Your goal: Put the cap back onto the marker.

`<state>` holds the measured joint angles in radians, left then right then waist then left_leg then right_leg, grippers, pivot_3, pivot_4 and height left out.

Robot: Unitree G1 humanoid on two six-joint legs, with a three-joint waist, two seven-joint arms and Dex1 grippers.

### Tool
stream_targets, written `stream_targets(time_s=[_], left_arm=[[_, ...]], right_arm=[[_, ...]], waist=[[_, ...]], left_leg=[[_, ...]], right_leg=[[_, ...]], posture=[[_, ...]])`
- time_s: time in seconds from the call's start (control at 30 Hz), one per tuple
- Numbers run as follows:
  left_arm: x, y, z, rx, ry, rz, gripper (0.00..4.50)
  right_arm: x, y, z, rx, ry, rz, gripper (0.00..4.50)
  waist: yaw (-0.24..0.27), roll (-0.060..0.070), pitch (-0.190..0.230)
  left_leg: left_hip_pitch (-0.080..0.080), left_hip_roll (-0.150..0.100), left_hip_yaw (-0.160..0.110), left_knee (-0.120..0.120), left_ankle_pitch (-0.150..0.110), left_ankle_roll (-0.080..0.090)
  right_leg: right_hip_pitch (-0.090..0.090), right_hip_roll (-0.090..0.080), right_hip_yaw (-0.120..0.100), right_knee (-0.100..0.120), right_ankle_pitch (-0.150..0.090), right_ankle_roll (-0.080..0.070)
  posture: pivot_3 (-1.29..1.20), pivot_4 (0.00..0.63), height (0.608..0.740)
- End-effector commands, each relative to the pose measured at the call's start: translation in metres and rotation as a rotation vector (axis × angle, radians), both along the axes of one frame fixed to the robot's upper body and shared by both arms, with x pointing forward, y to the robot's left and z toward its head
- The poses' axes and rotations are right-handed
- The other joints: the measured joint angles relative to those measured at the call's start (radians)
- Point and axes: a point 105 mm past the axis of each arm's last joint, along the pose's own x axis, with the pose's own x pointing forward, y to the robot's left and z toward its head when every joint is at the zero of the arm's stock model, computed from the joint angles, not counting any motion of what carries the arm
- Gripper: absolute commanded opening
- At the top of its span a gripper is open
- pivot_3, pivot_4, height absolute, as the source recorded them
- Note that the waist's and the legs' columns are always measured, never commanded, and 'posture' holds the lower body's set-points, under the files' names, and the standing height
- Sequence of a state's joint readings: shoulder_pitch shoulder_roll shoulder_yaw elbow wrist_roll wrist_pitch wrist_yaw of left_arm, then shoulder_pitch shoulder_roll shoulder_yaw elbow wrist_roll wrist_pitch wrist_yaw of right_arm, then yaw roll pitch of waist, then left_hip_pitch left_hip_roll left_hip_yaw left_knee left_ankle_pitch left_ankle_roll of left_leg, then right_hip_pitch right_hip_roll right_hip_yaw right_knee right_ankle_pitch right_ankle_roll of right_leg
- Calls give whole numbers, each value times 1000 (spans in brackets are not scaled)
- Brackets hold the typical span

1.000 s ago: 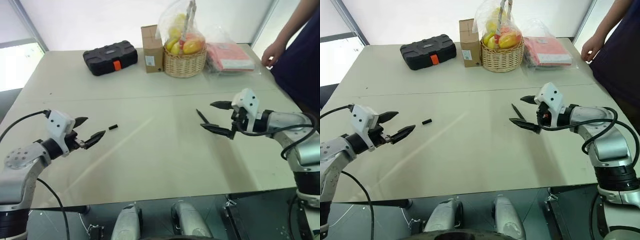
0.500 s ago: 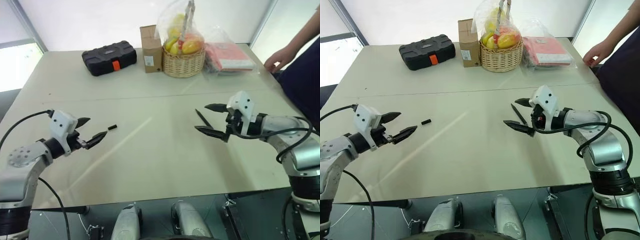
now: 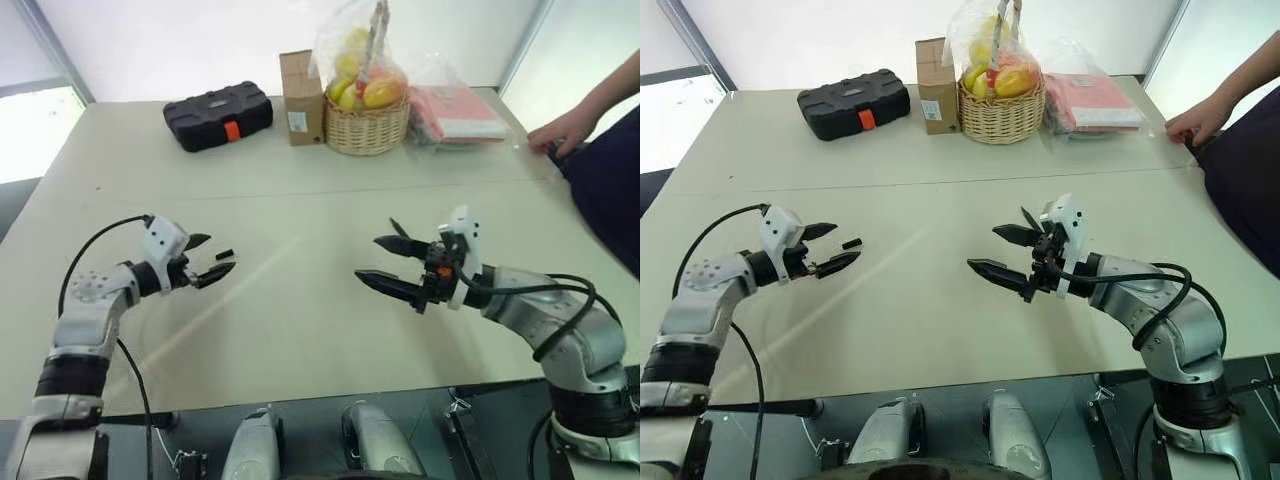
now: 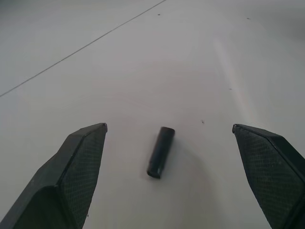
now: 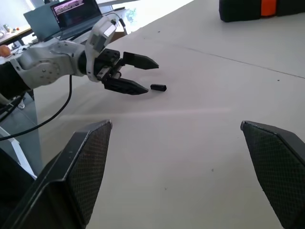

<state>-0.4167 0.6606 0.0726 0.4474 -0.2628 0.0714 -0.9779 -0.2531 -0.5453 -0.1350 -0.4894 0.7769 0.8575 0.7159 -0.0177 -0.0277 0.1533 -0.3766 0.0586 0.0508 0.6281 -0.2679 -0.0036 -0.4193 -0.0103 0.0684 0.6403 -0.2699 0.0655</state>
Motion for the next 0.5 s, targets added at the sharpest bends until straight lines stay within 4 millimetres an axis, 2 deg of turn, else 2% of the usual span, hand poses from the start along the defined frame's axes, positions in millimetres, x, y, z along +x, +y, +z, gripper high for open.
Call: stream_targets(time_s=[0.03, 0.5], left_arm=[[9, 6, 1, 23, -22, -7, 4406], [18, 6, -21, 88, 79, -78, 4406]], right_arm=[[-6, 1, 13, 20, -51, -19, 4477], [-4, -10, 17, 12, -89, -133, 4477]], waist=[[0, 0, 0], [2, -1, 0]], left_leg=[[0, 0, 0, 0, 0, 0], [-1, -1, -1, 1, 0, 0]], right_leg=[[0, 0, 0, 0, 1, 1], [-1, 1, -1, 2, 1, 2]], posture=[[0, 150, 740], [0, 150, 740]])
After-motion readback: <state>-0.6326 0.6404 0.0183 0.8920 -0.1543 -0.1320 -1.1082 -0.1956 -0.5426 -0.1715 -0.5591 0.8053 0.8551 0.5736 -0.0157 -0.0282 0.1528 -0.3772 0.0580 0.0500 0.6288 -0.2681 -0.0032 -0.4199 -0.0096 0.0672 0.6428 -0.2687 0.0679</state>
